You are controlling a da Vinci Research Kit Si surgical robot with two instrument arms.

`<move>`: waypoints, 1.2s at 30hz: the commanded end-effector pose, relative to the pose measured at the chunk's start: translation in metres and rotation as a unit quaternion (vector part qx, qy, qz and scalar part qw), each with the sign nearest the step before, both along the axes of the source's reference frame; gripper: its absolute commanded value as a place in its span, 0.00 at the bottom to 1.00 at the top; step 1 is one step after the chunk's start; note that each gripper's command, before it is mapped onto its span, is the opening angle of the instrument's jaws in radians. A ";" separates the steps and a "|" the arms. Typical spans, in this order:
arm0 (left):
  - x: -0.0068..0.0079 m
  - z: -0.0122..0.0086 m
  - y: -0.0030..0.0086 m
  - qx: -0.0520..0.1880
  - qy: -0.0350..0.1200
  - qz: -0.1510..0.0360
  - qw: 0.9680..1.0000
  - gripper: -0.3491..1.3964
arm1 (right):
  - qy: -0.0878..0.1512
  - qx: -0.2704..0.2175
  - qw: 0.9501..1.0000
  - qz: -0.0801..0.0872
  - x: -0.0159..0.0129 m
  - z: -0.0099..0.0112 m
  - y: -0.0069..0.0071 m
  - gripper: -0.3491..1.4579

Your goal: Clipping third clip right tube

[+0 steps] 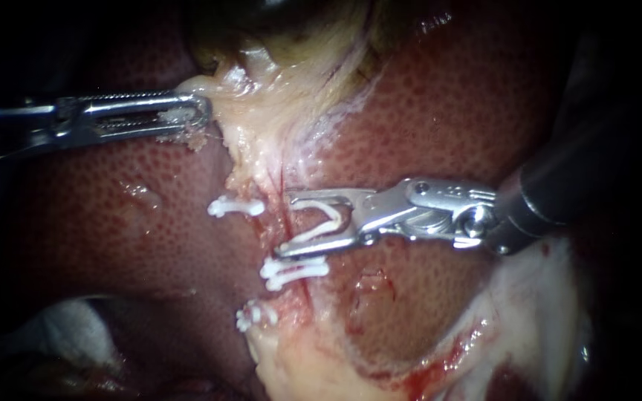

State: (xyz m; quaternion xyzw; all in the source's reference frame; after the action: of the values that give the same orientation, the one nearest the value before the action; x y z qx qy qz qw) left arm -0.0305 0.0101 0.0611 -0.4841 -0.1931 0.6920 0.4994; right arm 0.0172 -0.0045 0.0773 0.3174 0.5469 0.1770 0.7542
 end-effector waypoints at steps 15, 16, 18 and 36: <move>-0.0001 0.0003 0.0000 0.000 0.000 0.000 1.000 0.00 | 0.077 0.116 0.990 -0.013 0.0006 -0.0017 -0.0009 0.46; -0.0001 0.0004 0.0000 0.000 0.000 0.000 1.000 0.00 | 0.078 0.122 0.989 -0.013 0.0006 -0.0018 -0.0009 0.46; 0.0000 0.0005 0.0001 0.000 0.000 0.001 1.000 0.00 | 0.083 0.127 0.988 -0.012 0.0005 -0.0021 -0.0006 0.46; -0.0001 0.0006 0.0001 -0.001 0.000 0.000 1.000 0.00 | 0.086 0.143 0.986 0.014 -0.0004 -0.0027 0.0018 0.27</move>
State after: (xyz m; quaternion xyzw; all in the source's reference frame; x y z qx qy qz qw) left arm -0.0305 0.0102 0.0617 -0.4842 -0.1930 0.6923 0.4991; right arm 0.0165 -0.0027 0.0747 0.4297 0.5816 0.2392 0.6480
